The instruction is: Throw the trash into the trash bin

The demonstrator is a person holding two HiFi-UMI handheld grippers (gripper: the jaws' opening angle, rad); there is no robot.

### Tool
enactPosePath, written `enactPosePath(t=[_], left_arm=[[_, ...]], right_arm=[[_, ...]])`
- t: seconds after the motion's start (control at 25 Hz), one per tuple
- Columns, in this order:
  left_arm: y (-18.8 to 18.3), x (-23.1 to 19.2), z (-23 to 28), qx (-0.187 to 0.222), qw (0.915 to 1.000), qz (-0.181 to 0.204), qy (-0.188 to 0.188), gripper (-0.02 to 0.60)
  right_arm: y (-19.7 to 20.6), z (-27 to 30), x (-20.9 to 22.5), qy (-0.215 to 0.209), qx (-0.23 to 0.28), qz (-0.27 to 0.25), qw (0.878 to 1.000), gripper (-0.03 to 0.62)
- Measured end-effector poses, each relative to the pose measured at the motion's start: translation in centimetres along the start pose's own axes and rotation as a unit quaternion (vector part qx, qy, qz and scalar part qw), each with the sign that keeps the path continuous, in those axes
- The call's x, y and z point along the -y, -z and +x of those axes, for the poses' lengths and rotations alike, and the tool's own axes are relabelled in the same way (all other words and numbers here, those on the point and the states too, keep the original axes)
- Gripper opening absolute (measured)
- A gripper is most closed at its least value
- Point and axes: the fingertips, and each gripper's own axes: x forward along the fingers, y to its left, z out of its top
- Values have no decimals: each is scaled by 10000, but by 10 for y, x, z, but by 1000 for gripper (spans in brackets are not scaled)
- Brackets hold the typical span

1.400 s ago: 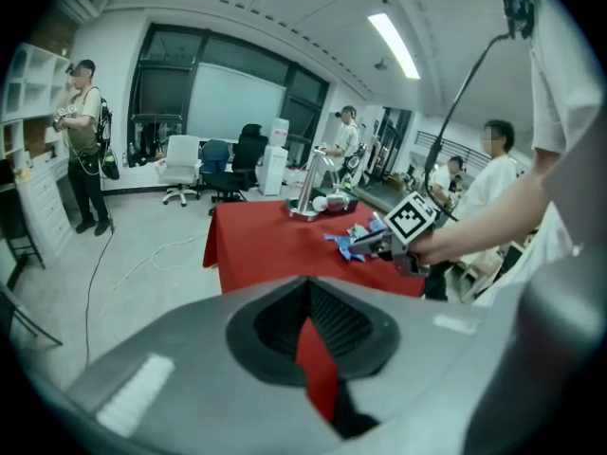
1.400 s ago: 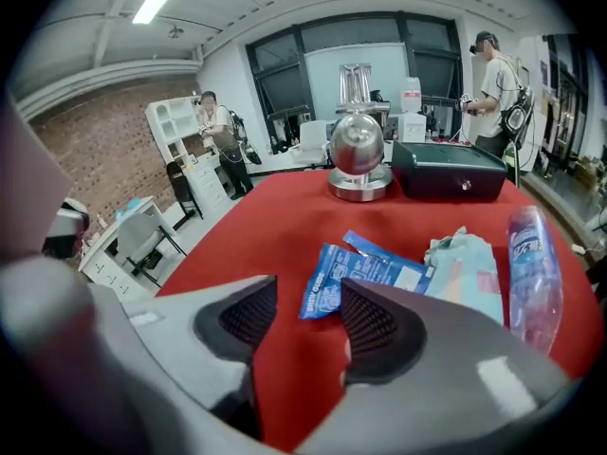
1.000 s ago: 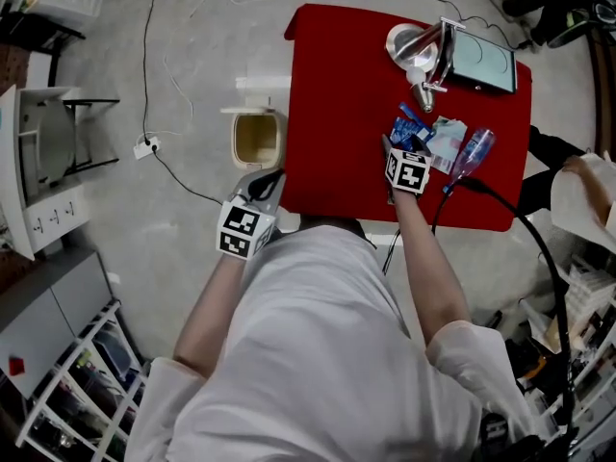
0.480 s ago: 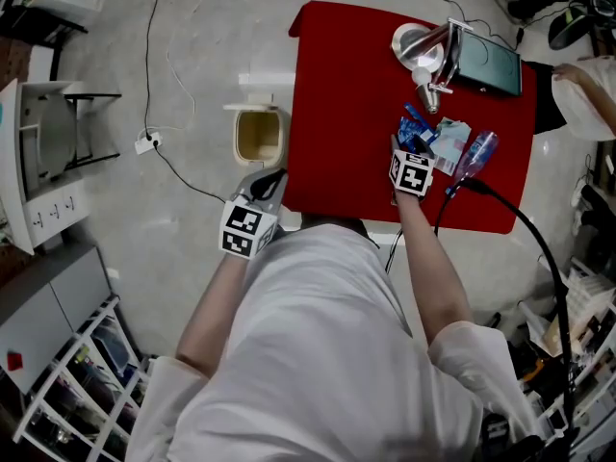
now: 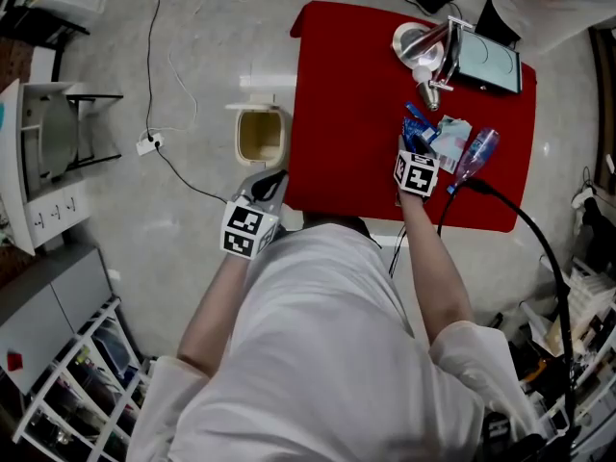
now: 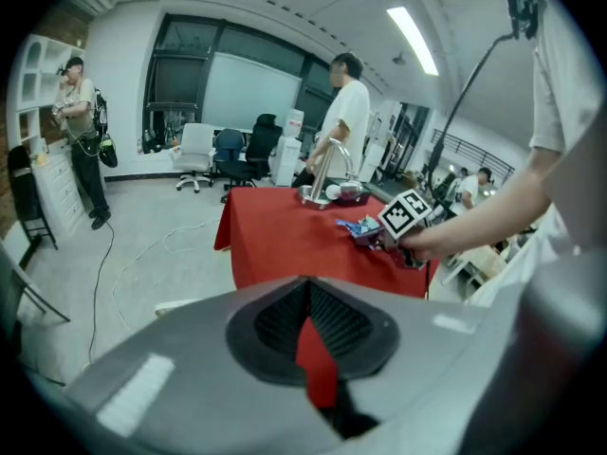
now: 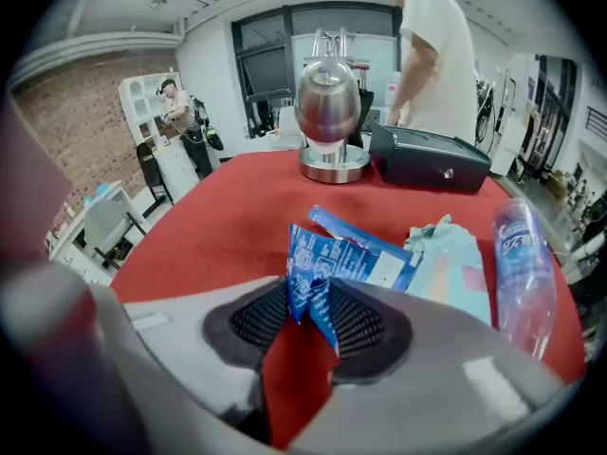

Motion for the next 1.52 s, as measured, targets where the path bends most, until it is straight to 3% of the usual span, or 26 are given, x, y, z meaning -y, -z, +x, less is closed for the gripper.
enactPosePath(t=[0.32,0.96,1.24,1.52], left_arm=[[0,1,-3,26,10000,34,6,4],[5,-18,-27,236,9997,72,-77,5],[15,-40,-48,265,9995,145,85,5],[30,-74,-79,251,9994,159,188,5]], right_arm=[[-3,-5,4,-37,22,9,10000,78],[-11,-33,-26,-146,360,-125,9992,69],[-8,-54,-65,-141,442,-115,9989,69],[-5,-69,-131,-311,472,-100,9984,69]])
